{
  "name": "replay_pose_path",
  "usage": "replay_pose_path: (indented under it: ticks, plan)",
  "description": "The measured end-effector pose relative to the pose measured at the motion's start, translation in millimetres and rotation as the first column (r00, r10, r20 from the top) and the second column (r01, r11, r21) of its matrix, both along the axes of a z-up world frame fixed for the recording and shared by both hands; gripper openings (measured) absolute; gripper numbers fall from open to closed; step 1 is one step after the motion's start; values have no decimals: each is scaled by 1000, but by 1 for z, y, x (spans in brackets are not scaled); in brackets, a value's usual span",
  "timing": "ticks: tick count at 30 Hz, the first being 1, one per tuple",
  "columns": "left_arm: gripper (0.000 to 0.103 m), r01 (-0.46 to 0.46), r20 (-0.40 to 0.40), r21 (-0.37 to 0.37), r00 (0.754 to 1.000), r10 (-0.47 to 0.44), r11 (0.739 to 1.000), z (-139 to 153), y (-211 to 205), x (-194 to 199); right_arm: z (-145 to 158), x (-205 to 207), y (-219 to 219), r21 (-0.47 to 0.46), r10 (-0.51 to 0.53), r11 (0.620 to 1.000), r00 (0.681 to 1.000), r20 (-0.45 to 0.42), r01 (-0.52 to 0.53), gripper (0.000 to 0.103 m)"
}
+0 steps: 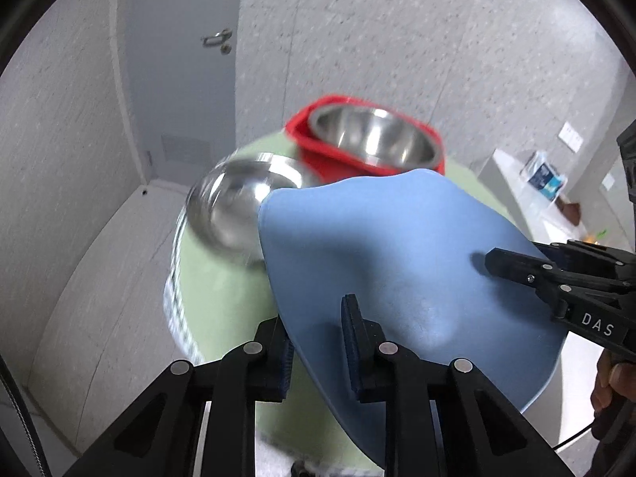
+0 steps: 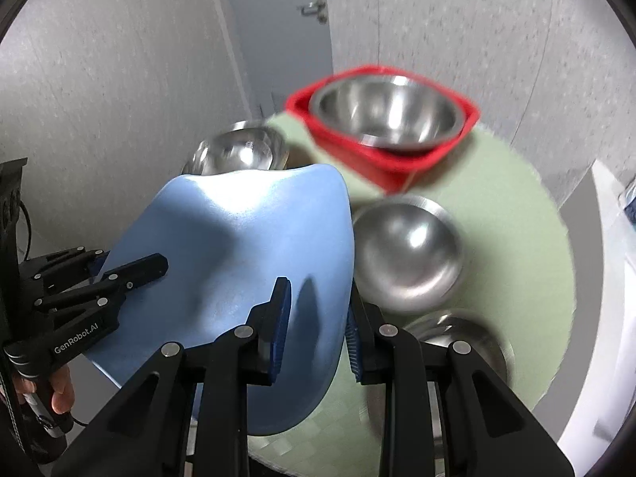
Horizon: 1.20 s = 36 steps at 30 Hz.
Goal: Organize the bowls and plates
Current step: 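Carry the blue plate with both grippers onto the bowl in the basin, release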
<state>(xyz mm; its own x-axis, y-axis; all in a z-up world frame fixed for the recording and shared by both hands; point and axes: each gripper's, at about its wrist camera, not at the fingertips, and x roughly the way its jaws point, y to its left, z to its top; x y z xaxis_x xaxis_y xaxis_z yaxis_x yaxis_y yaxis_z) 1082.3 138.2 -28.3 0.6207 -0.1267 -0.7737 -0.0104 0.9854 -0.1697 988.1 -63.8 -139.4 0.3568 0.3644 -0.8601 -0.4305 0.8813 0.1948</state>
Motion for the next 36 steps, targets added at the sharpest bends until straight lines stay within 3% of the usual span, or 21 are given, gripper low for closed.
replay_pose_path:
  ticks: [8,14,21,25,29,36]
  plan:
    - [18,9,53,40,999,-11,999,27,-15,98,12,89,-25,3,-24,1000,998,66,24,26]
    - [18,8,20,63,1000,-10,998,6,-19,177,3,161,-42,5,-40,999,998,48,40,26]
    - [18,4,-49,100,999,1,995,-28,-30,261,-23,210,-47,-17,-39,999,999,3,39,26]
    - [18,-3,-91,106,996,13,994,-46,-33,289,-38,224,-44,-33,-24,999,999,-25,23,26]
    - [18,4,-82,119,997,6,993,-52,-39,303,-46,227,-42,-49,-15,999,999,-35,13,26]
    - [29,14,-85,133,996,-3,991,-58,-54,301,-44,227,-40,-81,-29,996,1000,-4,29,28]
